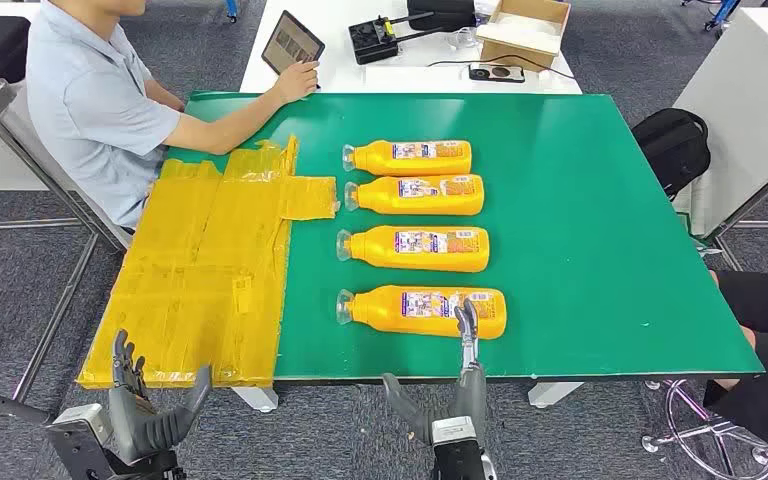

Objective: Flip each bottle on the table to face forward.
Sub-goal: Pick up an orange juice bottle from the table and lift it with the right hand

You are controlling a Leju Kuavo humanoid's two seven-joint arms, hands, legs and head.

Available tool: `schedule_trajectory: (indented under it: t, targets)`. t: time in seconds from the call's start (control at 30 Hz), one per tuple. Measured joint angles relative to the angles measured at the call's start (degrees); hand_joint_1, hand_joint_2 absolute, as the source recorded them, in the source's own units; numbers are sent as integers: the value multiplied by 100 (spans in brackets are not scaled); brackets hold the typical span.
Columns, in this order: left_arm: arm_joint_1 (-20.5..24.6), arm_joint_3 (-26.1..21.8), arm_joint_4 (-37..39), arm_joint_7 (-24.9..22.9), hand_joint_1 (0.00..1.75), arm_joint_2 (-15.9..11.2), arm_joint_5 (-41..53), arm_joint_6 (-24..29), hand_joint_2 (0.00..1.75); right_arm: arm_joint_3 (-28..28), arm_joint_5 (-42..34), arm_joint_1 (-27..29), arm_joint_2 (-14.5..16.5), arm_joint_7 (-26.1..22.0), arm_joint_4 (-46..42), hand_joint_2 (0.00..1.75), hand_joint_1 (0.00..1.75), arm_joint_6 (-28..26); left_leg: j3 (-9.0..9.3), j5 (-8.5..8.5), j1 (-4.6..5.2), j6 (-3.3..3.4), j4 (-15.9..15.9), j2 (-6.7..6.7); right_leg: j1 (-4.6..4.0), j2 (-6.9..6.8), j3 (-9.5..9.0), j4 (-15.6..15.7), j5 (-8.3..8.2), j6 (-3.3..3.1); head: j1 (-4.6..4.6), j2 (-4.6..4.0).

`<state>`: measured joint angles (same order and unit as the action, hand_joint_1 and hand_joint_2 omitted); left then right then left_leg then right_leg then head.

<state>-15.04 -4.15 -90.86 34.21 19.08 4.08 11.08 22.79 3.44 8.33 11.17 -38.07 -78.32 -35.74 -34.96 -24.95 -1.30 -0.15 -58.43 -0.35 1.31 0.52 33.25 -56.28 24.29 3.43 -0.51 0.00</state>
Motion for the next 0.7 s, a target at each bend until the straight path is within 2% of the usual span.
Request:
schedule_trajectory:
  t: [0.57, 0.7]
  targets:
    - [-147, -14, 291, 289, 0, 31, -221, 26, 175, -62, 60, 170, -18, 0, -122, 175, 0, -404, 1, 0, 0, 0, 0, 1, 0, 0, 0, 0, 0, 0, 1, 0]
    - [-132, -9, 349, 301, 0, 31, -243, 62, 175, -65, 201, 168, -7, 3, -140, 0, 0, -410, 1, 0, 0, 0, 0, 0, 0, 0, 0, 0, 0, 0, 1, 0]
